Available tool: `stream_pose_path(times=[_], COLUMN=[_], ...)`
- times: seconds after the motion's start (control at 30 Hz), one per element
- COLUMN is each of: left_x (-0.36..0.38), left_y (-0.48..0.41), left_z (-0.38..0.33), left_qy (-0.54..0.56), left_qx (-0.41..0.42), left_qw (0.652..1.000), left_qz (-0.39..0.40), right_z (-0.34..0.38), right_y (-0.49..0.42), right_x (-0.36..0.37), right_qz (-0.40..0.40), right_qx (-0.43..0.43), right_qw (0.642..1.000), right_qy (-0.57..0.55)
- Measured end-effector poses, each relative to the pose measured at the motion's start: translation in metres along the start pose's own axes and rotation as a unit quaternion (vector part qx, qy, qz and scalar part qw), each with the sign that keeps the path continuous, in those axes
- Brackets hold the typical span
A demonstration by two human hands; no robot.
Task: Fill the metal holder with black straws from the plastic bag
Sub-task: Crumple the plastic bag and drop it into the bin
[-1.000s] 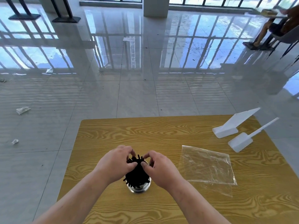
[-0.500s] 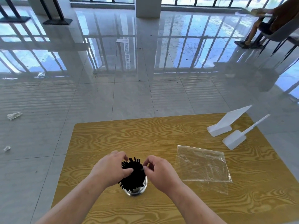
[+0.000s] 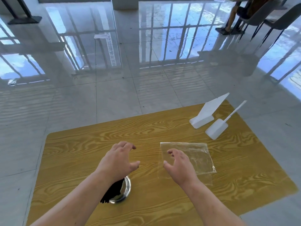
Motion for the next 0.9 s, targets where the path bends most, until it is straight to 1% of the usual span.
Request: stream_pose_path(times=[0.17, 0.33, 0.5, 0.63, 0.73, 0.9], left_x=[0.024, 0.056, 0.093, 0.113, 0.125, 0.139], left_y=[-0.031, -0.057, -0.076, -0.086, -0.092, -0.095], left_z=[-0.033, -0.067, -0.094, -0.106, -0.113, -0.120], left_qy=[-0.016, -0.043, -0.085, -0.103, -0.104, -0.103], left_qx=[0.018, 0.035, 0.044, 0.044, 0.049, 0.055], left_qw=[0.999, 0.995, 0.985, 0.979, 0.976, 0.975], left_qz=[0.041, 0.083, 0.141, 0.169, 0.183, 0.191], right_z=[-0.045, -0.086, -0.118, -0.136, -0.145, -0.152], right_y=[-0.013, -0.030, -0.045, -0.054, -0.057, -0.053], right_x=[-0.011, -0.014, -0.013, -0.010, -0.005, 0.004], right_qz=[0.016, 0.045, 0.074, 0.093, 0.105, 0.099], right_qx=[0.051, 0.076, 0.113, 0.139, 0.147, 0.126], right_qw=[0.998, 0.990, 0.981, 0.975, 0.971, 0.963], right_qy=[0.040, 0.114, 0.139, 0.148, 0.158, 0.216])
Point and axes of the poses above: each hand's wrist, its own y-axis away from the middle knuckle, its own x-axis out of the palm, z = x × y, the point moved 4 cm from there along -y, towards the middle knuckle, and after that the axes turned 4 degrees about x, right-handed, at the moved point
